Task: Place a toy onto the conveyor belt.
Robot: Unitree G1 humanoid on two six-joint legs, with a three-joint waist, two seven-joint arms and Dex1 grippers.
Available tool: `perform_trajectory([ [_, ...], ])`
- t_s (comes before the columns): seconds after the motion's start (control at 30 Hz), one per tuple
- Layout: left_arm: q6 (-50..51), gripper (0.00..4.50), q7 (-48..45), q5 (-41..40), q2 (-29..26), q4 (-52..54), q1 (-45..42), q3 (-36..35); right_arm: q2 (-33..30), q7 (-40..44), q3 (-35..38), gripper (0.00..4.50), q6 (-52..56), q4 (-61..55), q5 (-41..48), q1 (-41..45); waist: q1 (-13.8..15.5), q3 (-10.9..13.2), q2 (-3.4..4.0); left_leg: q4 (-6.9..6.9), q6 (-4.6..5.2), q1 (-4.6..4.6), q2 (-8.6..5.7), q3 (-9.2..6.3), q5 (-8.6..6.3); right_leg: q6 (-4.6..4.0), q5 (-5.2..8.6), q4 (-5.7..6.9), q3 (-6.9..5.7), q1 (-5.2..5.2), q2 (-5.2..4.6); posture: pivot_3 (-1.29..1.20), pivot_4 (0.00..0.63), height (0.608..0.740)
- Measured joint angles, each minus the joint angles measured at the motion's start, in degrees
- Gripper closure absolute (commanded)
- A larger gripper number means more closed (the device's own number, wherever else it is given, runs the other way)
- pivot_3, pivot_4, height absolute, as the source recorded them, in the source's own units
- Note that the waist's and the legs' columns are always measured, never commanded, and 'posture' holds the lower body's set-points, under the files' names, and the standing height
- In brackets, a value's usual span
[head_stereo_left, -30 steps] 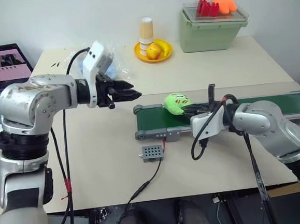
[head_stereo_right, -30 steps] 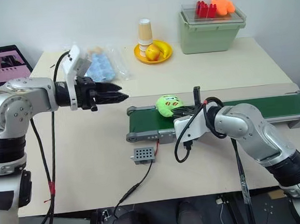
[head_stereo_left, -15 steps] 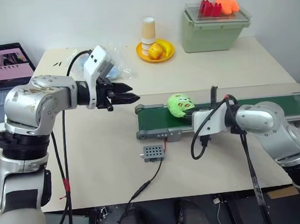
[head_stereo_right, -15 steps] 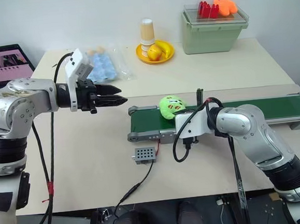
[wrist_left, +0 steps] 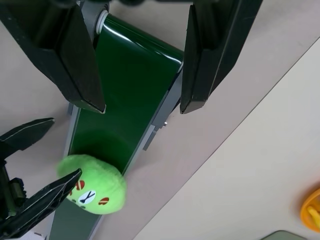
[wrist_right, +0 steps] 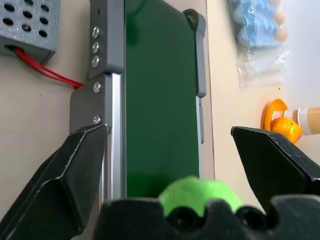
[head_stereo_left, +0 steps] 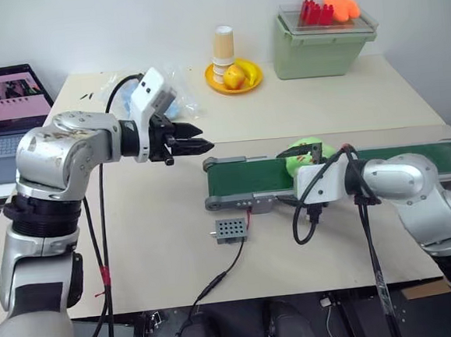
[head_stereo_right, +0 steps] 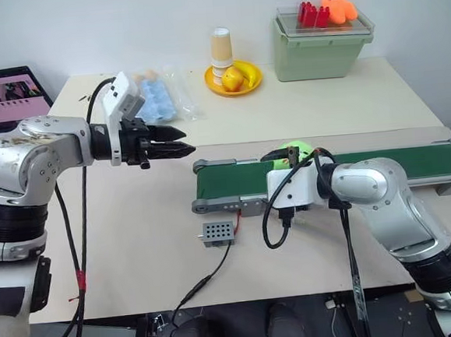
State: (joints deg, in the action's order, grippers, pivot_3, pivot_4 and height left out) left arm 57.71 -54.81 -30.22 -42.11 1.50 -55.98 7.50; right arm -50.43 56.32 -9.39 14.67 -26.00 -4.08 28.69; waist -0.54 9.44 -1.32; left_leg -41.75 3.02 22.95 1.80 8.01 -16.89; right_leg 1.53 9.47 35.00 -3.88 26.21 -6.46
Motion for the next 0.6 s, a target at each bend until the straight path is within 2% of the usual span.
perform_trajectory([
  [0.13, -0.02, 1.99, -0.53, 0.05, -0.02, 0.01, 0.00, 0.17, 1.13, 1.12, 2.84, 0.06, 10.04, -2.90, 7.16, 3.25, 0.03, 0.00, 0.00, 0.00, 0.00, 0.00, 0.01, -0.02, 0.00, -0.02, -0.02, 0.02, 0.00, 0.00, 0.00, 0.00, 0.150, 0.734],
  [0.27, -0.74, 1.99, -2.63, -0.21, -1.21, 0.24, 0.41, 0.10, 2.14, 1.47, 10.28, 0.06, 27.16, -4.46, 19.93, 9.40, 0.05, 0.00, 0.00, 0.01, 0.01, 0.03, 0.02, -0.05, -0.01, -0.07, -0.04, 0.04, -0.03, 0.00, 0.01, 0.00, 0.150, 0.734],
  [0.43, -5.32, 1.99, -5.36, -0.68, -2.79, 2.54, 4.34, -2.26, 2.92, 0.29, 19.21, 0.06, 43.32, -2.11, 32.47, 13.00, 0.26, 0.00, 0.00, 0.01, 0.06, 0.08, 0.02, -0.05, -0.03, -0.09, -0.06, 0.04, -0.05, 0.01, -0.01, 0.00, 0.150, 0.734],
  [0.6, -9.28, 1.99, -8.58, -2.30, -4.55, 8.84, 11.99, -5.17, -3.17, -0.08, 24.30, 0.06, 50.29, 2.43, 37.35, 11.70, 0.87, 0.00, 0.00, 0.01, 0.14, 0.15, 0.06, -0.06, -0.08, -0.10, -0.06, 0.00, -0.08, 0.04, -0.02, 0.00, 0.150, 0.734],
])
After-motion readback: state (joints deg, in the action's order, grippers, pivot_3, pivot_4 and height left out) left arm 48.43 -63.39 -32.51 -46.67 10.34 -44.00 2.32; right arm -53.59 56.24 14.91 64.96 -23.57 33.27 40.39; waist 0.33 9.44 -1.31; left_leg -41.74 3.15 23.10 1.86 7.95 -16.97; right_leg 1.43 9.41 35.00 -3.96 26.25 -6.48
